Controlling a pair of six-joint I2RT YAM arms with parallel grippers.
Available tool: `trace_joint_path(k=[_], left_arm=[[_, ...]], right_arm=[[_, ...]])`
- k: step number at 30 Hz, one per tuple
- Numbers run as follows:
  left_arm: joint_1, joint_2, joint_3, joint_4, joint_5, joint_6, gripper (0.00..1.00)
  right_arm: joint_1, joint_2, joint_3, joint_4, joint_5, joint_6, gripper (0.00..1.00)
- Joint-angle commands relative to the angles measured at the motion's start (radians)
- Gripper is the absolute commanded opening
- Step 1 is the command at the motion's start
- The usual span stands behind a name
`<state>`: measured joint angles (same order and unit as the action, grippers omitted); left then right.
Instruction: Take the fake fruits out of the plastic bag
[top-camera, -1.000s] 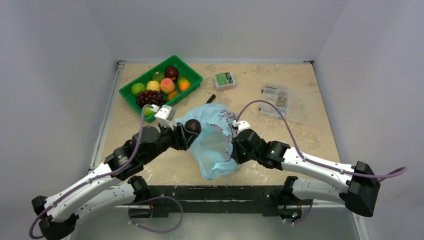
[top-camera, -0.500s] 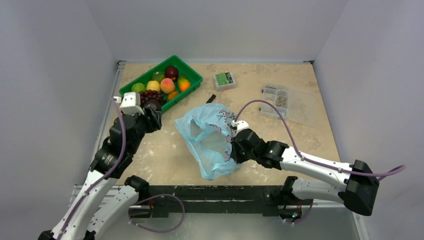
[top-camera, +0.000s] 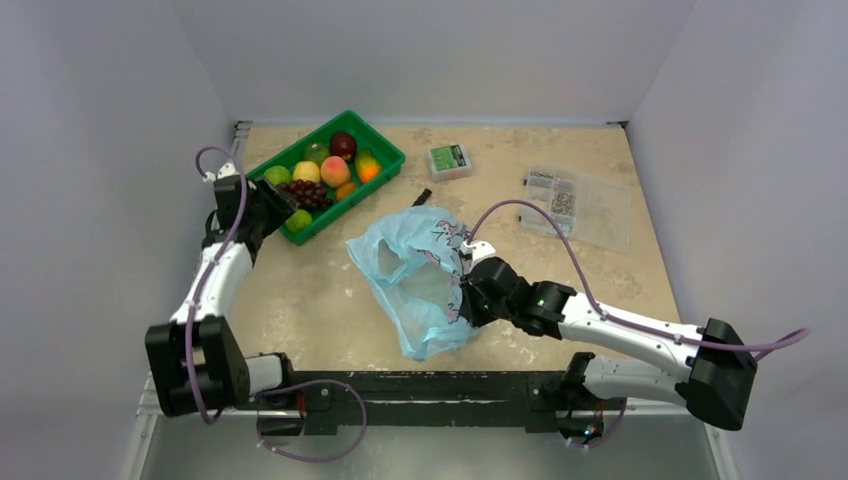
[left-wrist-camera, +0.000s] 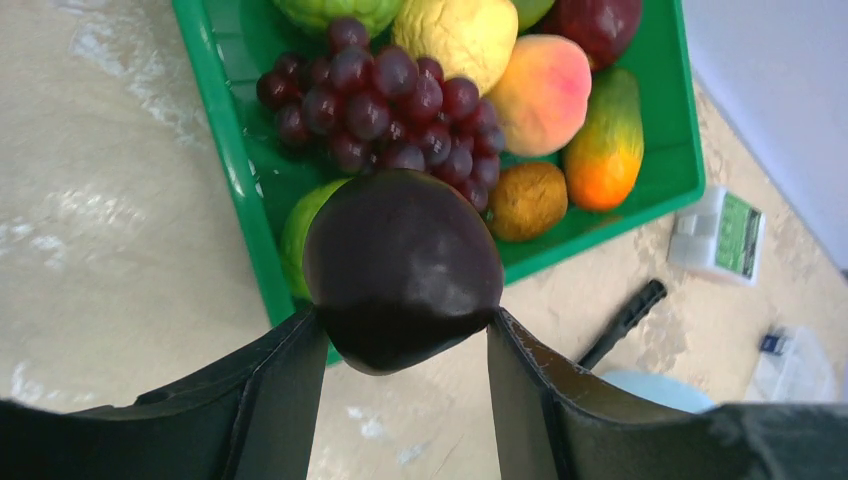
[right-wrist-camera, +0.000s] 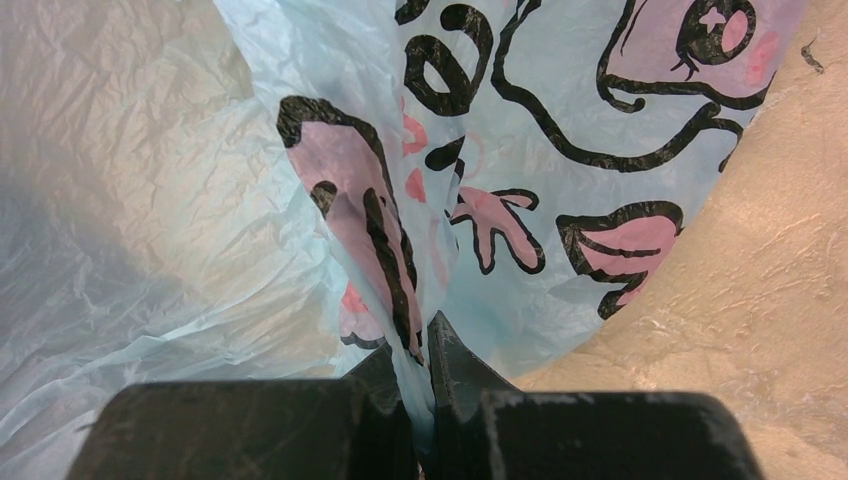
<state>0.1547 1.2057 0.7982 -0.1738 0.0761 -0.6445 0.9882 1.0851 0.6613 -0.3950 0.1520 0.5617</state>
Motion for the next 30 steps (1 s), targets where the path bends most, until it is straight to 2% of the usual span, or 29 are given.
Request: trace_joint_path(k=[1, 4, 10, 14, 19, 27, 30], left_arm=[[0.029, 0.142, 0.168, 0.151, 0.102, -0.073, 0.1], [0.028, 0.297, 0.324, 0.177, 0.211, -0.084, 0.12], [-0.04, 0.571, 0.623, 0.07, 0.338, -0.044, 0.14], [-0.116, 0.698, 0.79, 0.007, 0.324, 0.009, 0.16], [-0.145, 0.811, 0.931, -0.091, 0.236, -0.016, 0.17], [-0.191, 0.899, 0.996, -0.128, 0.207, -0.04, 0.47], [-0.192, 0.91, 1.011, -0.157, 0.212, -0.037, 0.54]], right_arm=[[0.004, -0.025, 0.01, 0.031, -0.013, -0.018, 0.0], [0.004, -0.028, 0.008, 0.032, -0.017, -0.018, 0.0], [0.004, -0.022, 0.009, 0.034, -0.017, -0.019, 0.0], [0.004, -0.015, 0.013, 0.033, -0.013, -0.019, 0.0], [0.004, -0.011, 0.014, 0.03, -0.013, -0.019, 0.0], [0.004, -0.005, 0.015, 0.031, -0.014, -0.017, 0.0], [0.004, -0.004, 0.015, 0.029, -0.017, -0.019, 0.0]])
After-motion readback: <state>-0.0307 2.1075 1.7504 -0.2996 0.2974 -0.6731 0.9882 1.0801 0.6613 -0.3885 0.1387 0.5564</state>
